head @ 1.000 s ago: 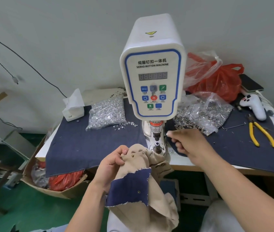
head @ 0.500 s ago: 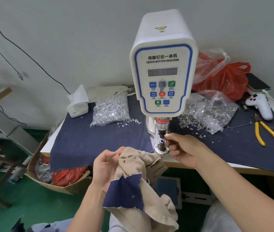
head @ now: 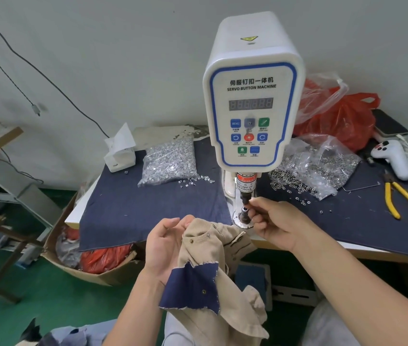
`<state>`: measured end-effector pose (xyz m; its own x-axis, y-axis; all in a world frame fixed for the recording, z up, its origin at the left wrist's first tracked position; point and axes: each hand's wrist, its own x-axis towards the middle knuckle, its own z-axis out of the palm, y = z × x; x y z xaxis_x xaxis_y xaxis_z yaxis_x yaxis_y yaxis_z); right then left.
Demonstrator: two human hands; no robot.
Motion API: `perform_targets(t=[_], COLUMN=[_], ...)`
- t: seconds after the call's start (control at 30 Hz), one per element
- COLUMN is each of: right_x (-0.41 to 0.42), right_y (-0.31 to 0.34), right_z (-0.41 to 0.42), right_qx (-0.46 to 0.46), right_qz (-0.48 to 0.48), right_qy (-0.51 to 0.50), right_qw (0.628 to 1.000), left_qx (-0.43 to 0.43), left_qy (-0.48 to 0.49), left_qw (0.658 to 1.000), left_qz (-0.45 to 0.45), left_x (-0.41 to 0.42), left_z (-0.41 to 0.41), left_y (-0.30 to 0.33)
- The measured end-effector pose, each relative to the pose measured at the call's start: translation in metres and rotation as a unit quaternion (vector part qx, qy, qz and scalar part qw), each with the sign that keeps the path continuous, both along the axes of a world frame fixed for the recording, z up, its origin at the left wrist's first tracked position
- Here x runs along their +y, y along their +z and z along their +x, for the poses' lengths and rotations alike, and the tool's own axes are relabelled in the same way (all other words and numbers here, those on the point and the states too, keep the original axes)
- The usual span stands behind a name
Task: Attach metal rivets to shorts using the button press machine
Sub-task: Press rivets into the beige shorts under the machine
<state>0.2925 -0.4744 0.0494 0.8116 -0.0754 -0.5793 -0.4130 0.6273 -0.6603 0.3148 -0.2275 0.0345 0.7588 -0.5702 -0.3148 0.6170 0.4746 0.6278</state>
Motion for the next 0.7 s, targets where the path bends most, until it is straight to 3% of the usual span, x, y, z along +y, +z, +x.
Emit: perform_targets(t=[0.37,0.47,0.53,0.6,0.7], right_x=[0.0,-0.004,-0.009,-0.018,-0.029], right_y=[0.002,0.001,-0.001,-0.004,-0.01], right_z=[-0.005,-0.012,-0.019,-0.032,-0.053], right_qx=[0.003,-0.009,-0.018,-0.031,-0.035], right_qz=[0.056,-0.001,-0.11,-0.265,-0.444], right_qy=[-0.011,-0.014,-0.005,0.069,0.321], right_qw=[0.998,1.0,0.994,0.961,0.836], left_qx=[-0.011,-0.027,-0.035,-0.031,0.01], left_qy=[-0.042,-0.052,-0.062,-0.041,0.02], left_qw=[0.998,0.998,0.997,0.998,0.999], left_qz=[-0.039,-0.035,-0.034,-0.033,-0.038], left_x=[-0.009,-0.011,-0.011,-0.009,-0.008], left_z=[0.0,-0.001,-0.002,0.0,0.003], left_y=[0.005,0.008,0.009,0.007,0.005])
